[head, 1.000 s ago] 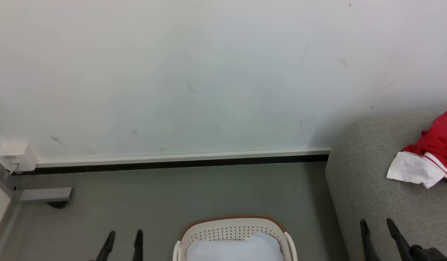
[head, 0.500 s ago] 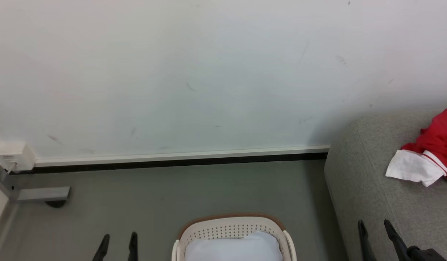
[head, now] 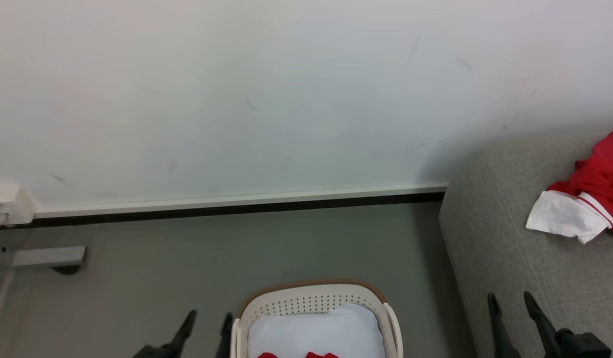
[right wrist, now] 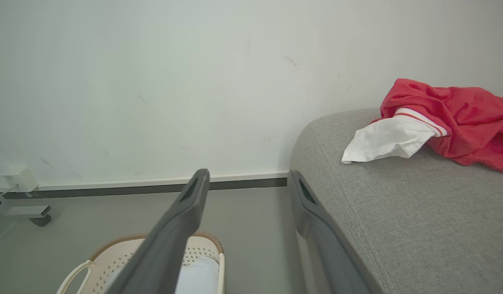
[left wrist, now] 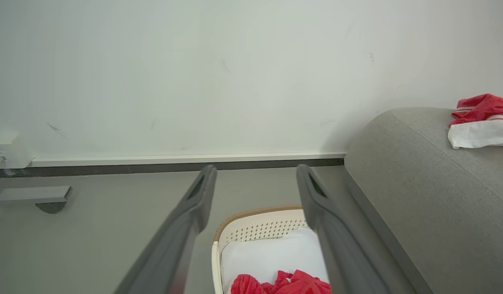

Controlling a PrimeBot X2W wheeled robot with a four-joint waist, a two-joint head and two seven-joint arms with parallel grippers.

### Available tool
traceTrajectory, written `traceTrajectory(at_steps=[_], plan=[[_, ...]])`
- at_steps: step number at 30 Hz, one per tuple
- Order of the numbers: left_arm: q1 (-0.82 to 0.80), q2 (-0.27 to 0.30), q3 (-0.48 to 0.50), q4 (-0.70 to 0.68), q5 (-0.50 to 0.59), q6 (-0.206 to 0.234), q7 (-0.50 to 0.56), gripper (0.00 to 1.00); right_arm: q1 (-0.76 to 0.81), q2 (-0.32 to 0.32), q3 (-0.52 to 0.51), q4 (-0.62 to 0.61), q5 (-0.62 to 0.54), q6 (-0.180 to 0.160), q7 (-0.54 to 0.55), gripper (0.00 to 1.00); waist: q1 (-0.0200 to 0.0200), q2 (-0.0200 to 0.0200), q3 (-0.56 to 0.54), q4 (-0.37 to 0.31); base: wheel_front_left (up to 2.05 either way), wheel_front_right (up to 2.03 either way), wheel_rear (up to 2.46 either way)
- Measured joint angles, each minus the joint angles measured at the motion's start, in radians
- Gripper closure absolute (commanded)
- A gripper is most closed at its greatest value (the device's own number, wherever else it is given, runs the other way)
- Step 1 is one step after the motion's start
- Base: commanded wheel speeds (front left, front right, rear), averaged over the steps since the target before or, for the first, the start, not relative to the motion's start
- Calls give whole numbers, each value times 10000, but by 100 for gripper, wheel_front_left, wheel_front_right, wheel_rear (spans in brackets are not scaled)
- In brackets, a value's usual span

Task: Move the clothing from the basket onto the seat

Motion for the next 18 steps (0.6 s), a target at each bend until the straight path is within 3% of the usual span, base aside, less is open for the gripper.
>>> traceTrajectory(at_steps=[7,18], plan=[[-1242,-6,-1440,1398,245,-98,54,0,-373,-4,75,-169,-4,0,0,0,1,0,524,-277,0,0,0],[-3765,-12,-4000,3659,-221,-142,1260,0,-1053,-8,-75,-591,-140,0,0,0,1,0,1757,-838,0,0,0]])
